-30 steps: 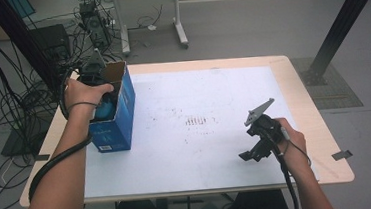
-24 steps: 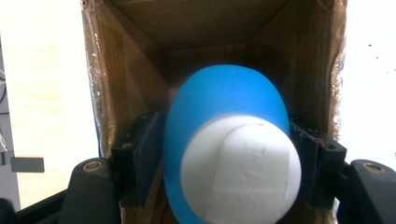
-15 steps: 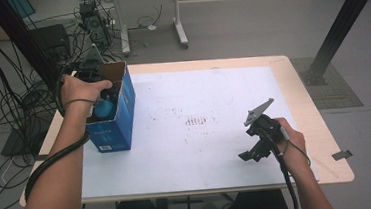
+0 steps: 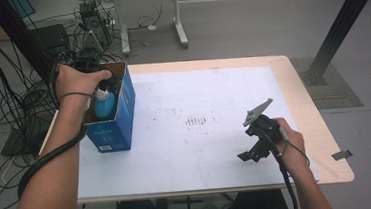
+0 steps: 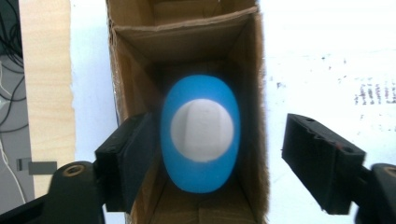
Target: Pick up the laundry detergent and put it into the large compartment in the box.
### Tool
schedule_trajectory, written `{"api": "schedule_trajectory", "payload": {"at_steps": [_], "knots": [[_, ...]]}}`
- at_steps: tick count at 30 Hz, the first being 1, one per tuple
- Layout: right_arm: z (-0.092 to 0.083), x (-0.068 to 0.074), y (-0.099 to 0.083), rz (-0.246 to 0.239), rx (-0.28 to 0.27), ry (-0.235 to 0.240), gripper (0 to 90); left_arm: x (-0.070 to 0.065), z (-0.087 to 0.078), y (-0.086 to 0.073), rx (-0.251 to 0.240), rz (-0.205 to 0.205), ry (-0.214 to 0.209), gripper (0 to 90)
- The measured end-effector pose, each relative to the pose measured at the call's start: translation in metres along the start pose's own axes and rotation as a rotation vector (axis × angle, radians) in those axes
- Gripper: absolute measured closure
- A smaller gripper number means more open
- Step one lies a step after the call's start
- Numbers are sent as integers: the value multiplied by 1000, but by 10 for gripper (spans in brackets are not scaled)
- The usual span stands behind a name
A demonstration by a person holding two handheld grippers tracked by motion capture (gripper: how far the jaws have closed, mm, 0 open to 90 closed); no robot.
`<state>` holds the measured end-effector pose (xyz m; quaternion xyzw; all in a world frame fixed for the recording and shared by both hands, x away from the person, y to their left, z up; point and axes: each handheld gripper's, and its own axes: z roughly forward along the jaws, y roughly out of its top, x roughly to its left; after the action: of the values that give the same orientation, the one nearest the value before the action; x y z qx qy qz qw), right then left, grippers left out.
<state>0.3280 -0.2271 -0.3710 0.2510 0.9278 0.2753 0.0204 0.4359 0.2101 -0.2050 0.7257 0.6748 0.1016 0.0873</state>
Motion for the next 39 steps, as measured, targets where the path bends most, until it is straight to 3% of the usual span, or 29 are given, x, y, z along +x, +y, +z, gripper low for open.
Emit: {"api": "schedule_trajectory", "payload": {"at_steps": [15,20,26,33,39], "knots": [[3,2,4,-12,8,10,45,-18,-37,-5,-67,53,-33,95],[4,3,5,-14,12,13,45,-33,-46,-8,-76,86,-44,87],[4,2,5,-12,16,13,45,-46,-51,-9,-79,117,-48,87],[3,1,7,-19,13,13,45,-65,-49,-8,-67,168,-96,111],[2,1,7,-12,11,13,45,-87,-42,-10,-59,235,-143,136]]}}
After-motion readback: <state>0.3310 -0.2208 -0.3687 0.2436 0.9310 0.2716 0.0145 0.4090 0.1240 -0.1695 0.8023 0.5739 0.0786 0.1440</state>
